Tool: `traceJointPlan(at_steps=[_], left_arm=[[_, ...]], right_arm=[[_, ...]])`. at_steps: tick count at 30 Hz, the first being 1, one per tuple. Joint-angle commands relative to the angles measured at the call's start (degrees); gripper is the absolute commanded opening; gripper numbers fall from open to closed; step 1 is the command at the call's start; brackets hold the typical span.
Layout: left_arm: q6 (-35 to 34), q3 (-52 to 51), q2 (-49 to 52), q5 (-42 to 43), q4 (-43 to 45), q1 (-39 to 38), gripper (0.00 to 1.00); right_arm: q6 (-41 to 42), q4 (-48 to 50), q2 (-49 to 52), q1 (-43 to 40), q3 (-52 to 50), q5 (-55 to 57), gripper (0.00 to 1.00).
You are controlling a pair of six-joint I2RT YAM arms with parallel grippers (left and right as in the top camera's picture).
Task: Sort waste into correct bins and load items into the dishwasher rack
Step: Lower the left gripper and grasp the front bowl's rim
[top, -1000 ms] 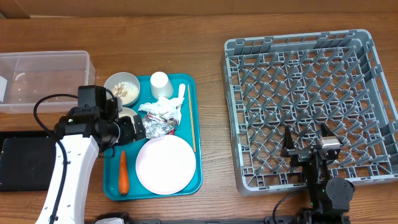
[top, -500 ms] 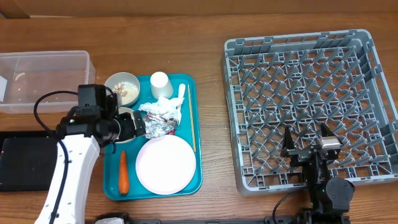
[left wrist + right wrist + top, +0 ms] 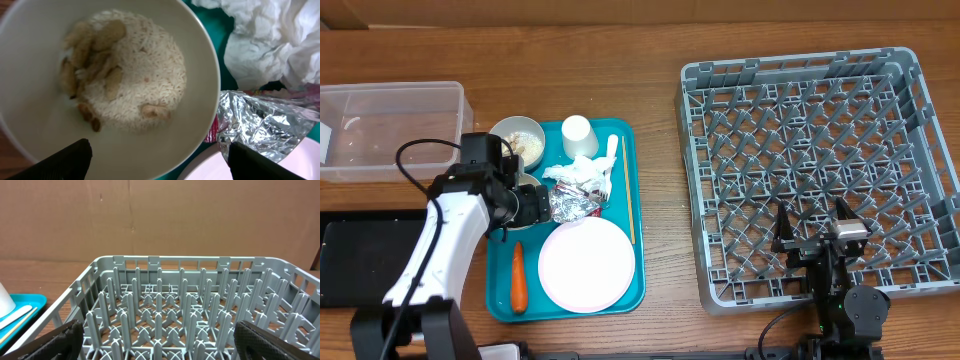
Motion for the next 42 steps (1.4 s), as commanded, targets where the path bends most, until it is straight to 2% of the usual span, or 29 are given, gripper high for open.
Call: traceJointPlan(at_steps=[1,11,17,24,26,27,28,38,42], left_arm=[[7.1,-0.6,3.0,5.1,0.7,-0.4,0.9],[8.7,-0.6,5.6,2.2,3.4,-0.4,0.94],[7.5,-0.6,5.6,-1.1,4.0,-0.4,0.84],[7.3,-0.6,5.6,-1.2,4.7,-0.4,0.8],[7.3,-0.6,5.6,-1.1,5.1,-0.4,0.72],[7.3,-0.6,5.6,-1.1,5.3,-0.4,0.61],[7.3,-0.6,5.6,-1.1,5.5,-0.4,0.59],[7.4,-0.6,5.7,-0.3,5.9,-0.4,0.61],[7.4,-0.6,5.7,-0.1,5.9,-0.4,0.58]], right_arm=[[0.0,0.3,-0.6,-0.3,-0.6,-0.3,1.0],[0.0,0.3,-0.6,-0.3,-0.6,-0.3,1.0],[0.0,0.3,-0.6,-0.3,-0.6,-0.3,1.0],[0.0,0.3,-0.6,-0.3,-0.6,-0.3,1.0],[0.0,0.3,-0.6,-0.3,-0.6,-0.3,1.0],[0.0,0.3,-0.6,-0.3,-0.6,-0.3,1.0],[0.0,0.3,-0.6,-0.3,-0.6,-0.3,1.0],[0.0,0.3,-0.6,-0.3,-0.6,-0.3,1.0],[0.0,0.3,-0.6,-0.3,-0.6,-0.3,1.0]])
